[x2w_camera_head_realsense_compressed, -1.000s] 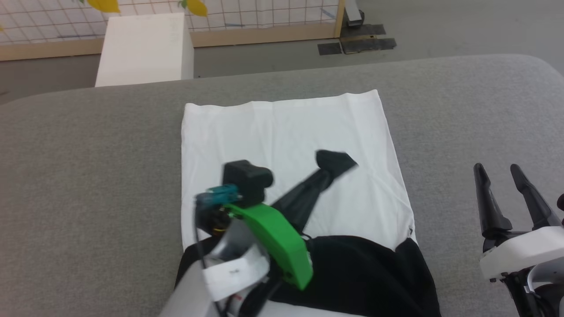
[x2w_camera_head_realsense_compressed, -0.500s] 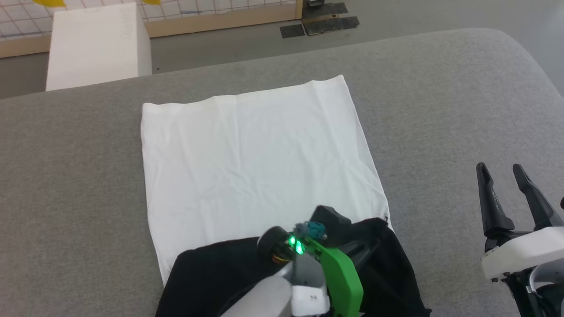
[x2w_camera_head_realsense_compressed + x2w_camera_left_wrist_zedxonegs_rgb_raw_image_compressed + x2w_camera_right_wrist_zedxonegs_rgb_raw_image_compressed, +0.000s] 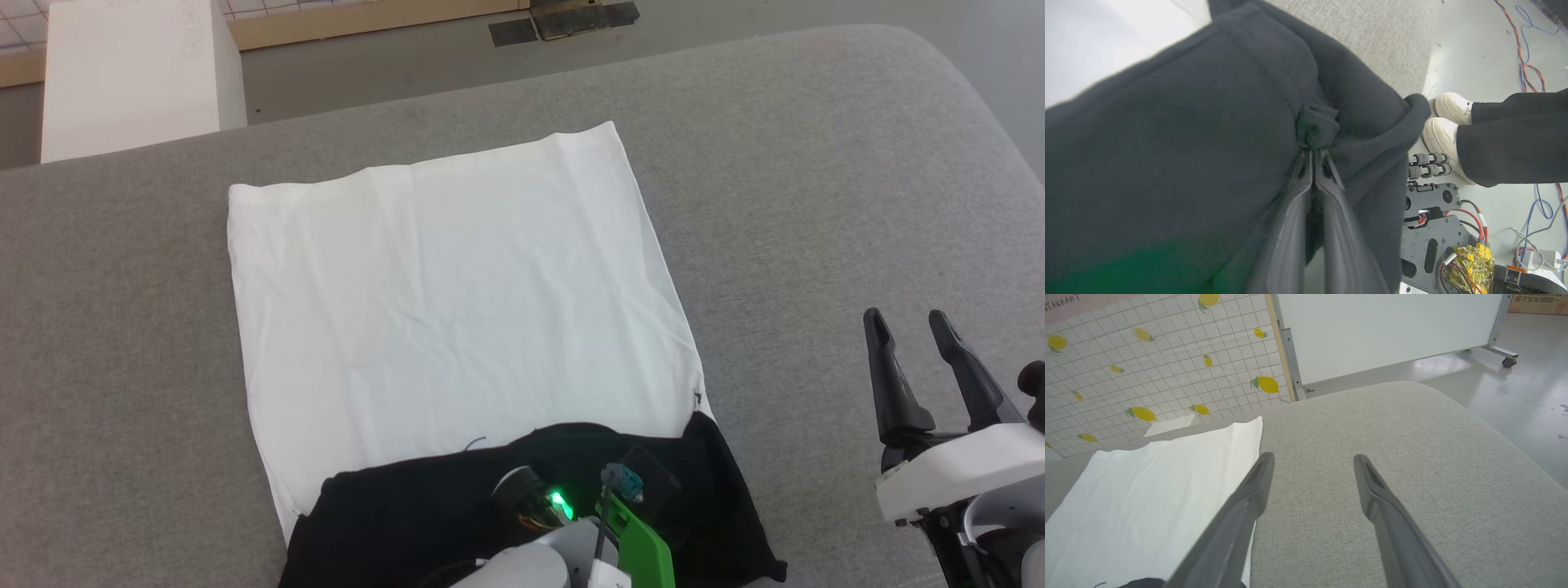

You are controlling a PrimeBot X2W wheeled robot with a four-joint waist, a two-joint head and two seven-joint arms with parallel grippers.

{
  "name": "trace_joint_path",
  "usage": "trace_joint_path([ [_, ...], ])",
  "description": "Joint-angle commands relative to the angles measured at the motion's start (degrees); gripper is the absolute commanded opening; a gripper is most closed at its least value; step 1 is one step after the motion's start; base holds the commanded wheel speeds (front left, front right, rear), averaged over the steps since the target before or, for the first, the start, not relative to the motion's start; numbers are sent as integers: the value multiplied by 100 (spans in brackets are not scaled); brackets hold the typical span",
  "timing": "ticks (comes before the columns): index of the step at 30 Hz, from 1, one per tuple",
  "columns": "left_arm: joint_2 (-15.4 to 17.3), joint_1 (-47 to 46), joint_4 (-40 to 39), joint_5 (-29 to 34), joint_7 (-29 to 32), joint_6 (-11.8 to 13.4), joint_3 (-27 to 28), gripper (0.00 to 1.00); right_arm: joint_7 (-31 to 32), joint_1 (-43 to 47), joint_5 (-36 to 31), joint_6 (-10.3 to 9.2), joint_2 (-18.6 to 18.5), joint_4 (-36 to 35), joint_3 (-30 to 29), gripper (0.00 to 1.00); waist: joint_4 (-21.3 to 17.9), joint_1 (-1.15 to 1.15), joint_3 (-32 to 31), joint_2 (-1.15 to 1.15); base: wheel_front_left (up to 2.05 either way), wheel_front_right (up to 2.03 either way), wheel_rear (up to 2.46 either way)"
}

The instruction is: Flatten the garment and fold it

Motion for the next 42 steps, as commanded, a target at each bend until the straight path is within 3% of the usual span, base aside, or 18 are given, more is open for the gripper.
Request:
trace_joint_path([
  [1,4,-89,56,-159,-30,45,-40,100,-41,-69,59,-9,2,38,25,100,30,0,-17,45,0,0,0],
  [11,49,-514,-870,-836,-459,394,431,100,8,-16,-7,-9,2,-24,-103,100,407,0,-268,45,0,0,0],
  [15,324,-576,-1372,-837,-810,763,956,100,28,3,-10,-9,2,-76,-132,100,520,0,-316,45,0,0,0],
  [20,933,-686,-1445,-787,-1163,1283,1731,100,8,-10,35,-9,2,-132,-46,100,565,0,-224,45,0,0,0],
  [24,1445,-932,-1082,-636,-1300,1578,2170,100,-31,-61,48,-9,2,-102,57,100,543,0,-59,45,0,0,0],
  [28,1735,-1308,-410,-694,-1217,1707,2518,100,-69,-172,72,-9,2,-59,219,100,467,0,184,45,0,0,0],
  [35,1875,-2262,767,-962,-883,1737,2965,100,-84,-433,-13,-9,2,-33,504,100,253,0,691,45,0,0,0],
  [42,2074,-3147,1689,-1003,-137,1777,3016,100,-186,-649,3,-9,2,35,777,100,-33,0,1213,45,0,0,0],
])
